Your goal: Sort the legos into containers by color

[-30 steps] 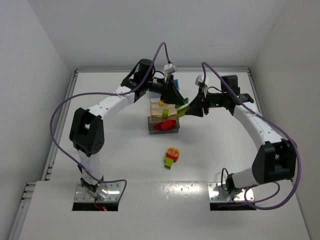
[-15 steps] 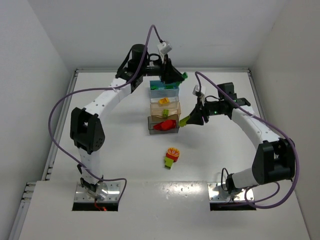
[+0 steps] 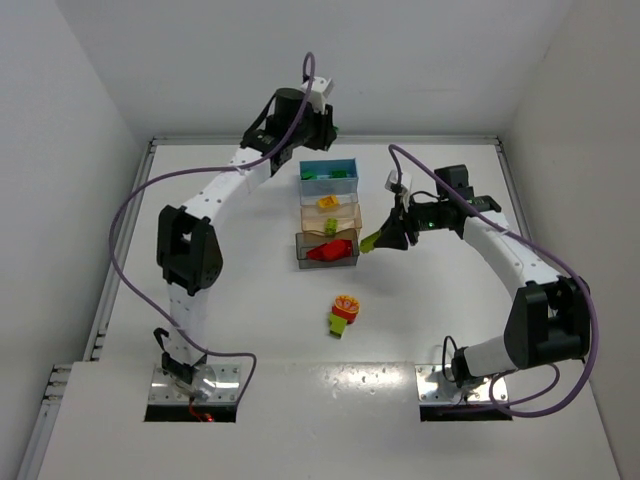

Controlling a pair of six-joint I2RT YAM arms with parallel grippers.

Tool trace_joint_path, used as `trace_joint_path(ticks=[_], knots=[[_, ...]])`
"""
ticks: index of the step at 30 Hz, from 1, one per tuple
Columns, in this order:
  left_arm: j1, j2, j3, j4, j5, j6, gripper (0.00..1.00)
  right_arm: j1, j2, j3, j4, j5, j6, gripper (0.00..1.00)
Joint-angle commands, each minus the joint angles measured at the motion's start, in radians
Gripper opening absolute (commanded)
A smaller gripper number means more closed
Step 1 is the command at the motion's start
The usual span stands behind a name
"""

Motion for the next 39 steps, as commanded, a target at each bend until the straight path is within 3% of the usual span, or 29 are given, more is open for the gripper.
trace_joint_path(ticks=[1, 12, 23, 32, 33, 35, 39], knots=[[0.016, 0.046, 0.054, -0.021, -0.143, 0.010, 0.07, 0.002, -0.007, 0.041, 0.016, -0.007, -0.026, 0.06], [0.036, 0.215, 0.137, -0.021, -0.162, 0.010, 0.10, 0.002, -0.016, 0.050, 0.016, 0.024, -0.016, 0.06], [0.036, 0.283, 0.146, -0.003, -0.180, 0.021, 0.23, -0.007, 0.027, 0.070, 0.016, 0.033, -0.007, 0.06], [0.045, 0.293, 0.146, -0.003, -0.189, 0.021, 0.52, -0.007, 0.059, 0.097, 0.016, 0.033, -0.007, 0.06], [0.045, 0.293, 0.146, -0.003, -0.189, 0.021, 0.62, -0.007, 0.059, 0.097, 0.025, 0.033, -0.007, 0.06], [0.045, 0.293, 0.146, 0.006, -0.189, 0.021, 0.71, -0.007, 0.059, 0.097, 0.025, 0.033, -0.007, 0.06], [0.045, 0.269, 0.146, 0.006, -0.189, -0.003, 0.80, -0.007, 0.068, 0.107, 0.035, 0.042, -0.007, 0.06]])
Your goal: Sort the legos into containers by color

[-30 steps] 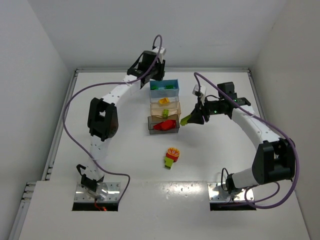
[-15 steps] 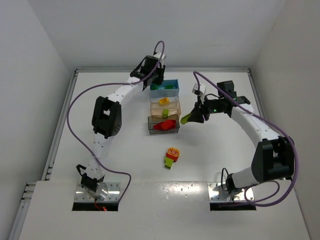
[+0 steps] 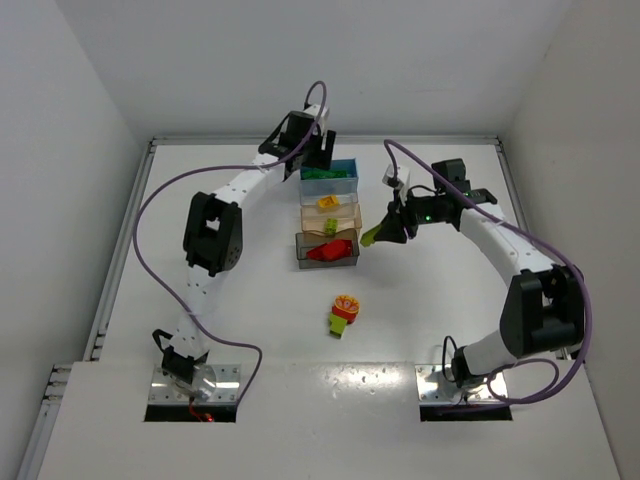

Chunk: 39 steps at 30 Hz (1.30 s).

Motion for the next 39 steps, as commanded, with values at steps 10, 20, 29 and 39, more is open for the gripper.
trace_joint_path(ticks=[10, 20, 29, 39], knots=[[0.009, -0.261, -0.030, 0.065, 0.043, -0.098, 0.83, 0.059, 0.082, 0.112, 0.166, 0.049, 0.122, 0.06], [0.060, -0.493, -0.237, 0.035, 0.013, -0.129, 1.00, 0.113, 0.286, 0.284, 0.219, 0.169, 0.253, 0.06], [0.132, -0.536, -0.326, 0.026, 0.134, -0.129, 1.00, 0.140, 0.386, 0.348, 0.247, 0.342, 0.273, 0.06], [0.141, -0.586, -0.422, 0.026, 0.290, -0.086, 1.00, 0.169, 0.409, 0.370, 0.232, 0.393, 0.263, 0.51]])
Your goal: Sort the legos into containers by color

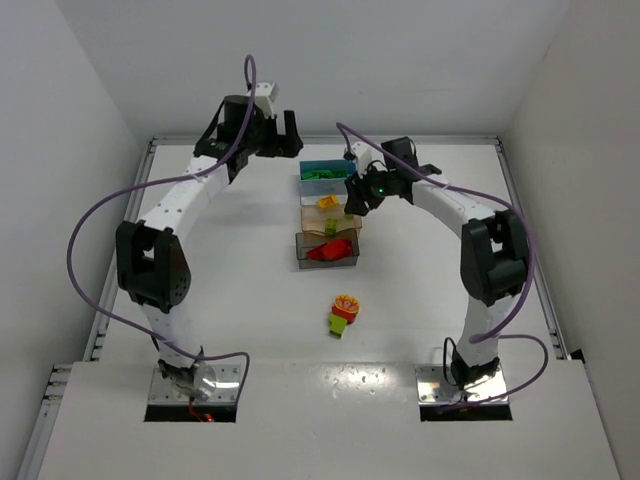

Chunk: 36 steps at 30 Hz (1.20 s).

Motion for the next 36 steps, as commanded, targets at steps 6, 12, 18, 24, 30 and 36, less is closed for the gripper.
trace_joint_path(ticks=[6, 12, 18, 24, 30, 36], knots=[[0.003, -0.142, -0.170, 0.049, 0.203, 0.029, 1.00, 0.008, -0.043, 0.006, 0.059, 0.048, 0.014, 0.68], [0.003, -0.289, -0.336, 0.049, 0.258, 0.041, 0.97, -0.015, -0.156, -0.050, 0.080, 0.074, 0.025, 0.71], [-0.105, -0.424, -0.491, -0.023, 0.133, 0.053, 0.96, -0.050, -0.267, -0.167, 0.081, 0.155, 0.025, 0.72], [-0.259, -0.527, -0.621, -0.076, -0.070, 0.016, 0.91, -0.095, -0.400, -0.322, 0.081, 0.164, 0.025, 0.72], [-0.369, -0.558, -0.720, -0.145, -0.114, 0.007, 0.79, -0.136, -0.517, -0.422, 0.054, 0.164, 0.007, 0.71], [-0.517, -0.578, -0.838, -0.182, -0.108, -0.086, 0.64, -0.167, -0.638, -0.504, 0.031, 0.173, -0.022, 0.71]])
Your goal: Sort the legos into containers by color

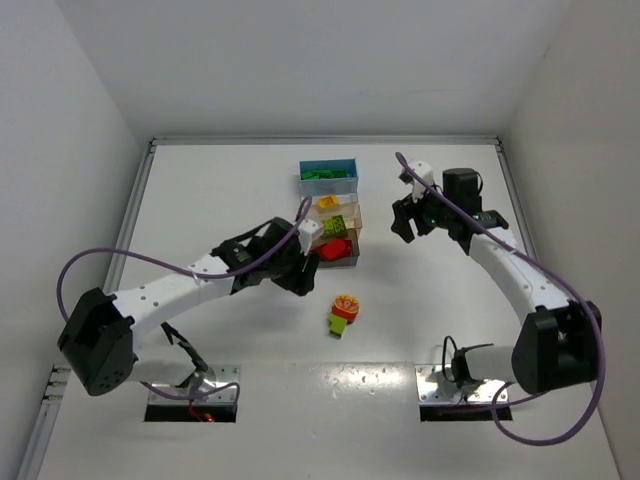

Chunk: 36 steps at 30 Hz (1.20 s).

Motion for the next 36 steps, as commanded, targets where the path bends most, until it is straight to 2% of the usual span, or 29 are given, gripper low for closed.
trace_joint_path(ticks=[1, 7, 11, 17, 25, 27, 36], knots=[[-0.078, -0.040, -0.040, -0.029, 0.003, -0.095, 0.63, -0.017, -0.069, -0.037, 0.003, 0.014, -0.030, 0.71], [-0.158, -0.040, -0.080, -0.029, 0.069, -0.188, 0.62, -0.049, -0.170, -0.100, -0.006, 0.014, -0.030, 0.71], [-0.249, -0.020, -0.105, 0.008, 0.093, -0.223, 0.62, -0.067, -0.230, -0.155, -0.016, 0.014, -0.030, 0.71], [-0.332, 0.090, -0.073, 0.056, 0.093, -0.244, 0.67, -0.089, -0.296, -0.215, -0.025, 0.014, -0.030, 0.71], [-0.332, 0.221, 0.001, 0.074, 0.037, -0.278, 0.69, -0.109, -0.354, -0.234, -0.077, 0.005, -0.030, 0.71], [-0.332, 0.259, 0.029, 0.074, 0.007, -0.300, 0.72, -0.109, -0.365, -0.234, -0.086, 0.005, -0.030, 0.71], [-0.350, 0.356, 0.085, 0.083, -0.001, -0.320, 0.74, -0.109, -0.386, -0.254, -0.105, 0.005, -0.059, 0.71]])
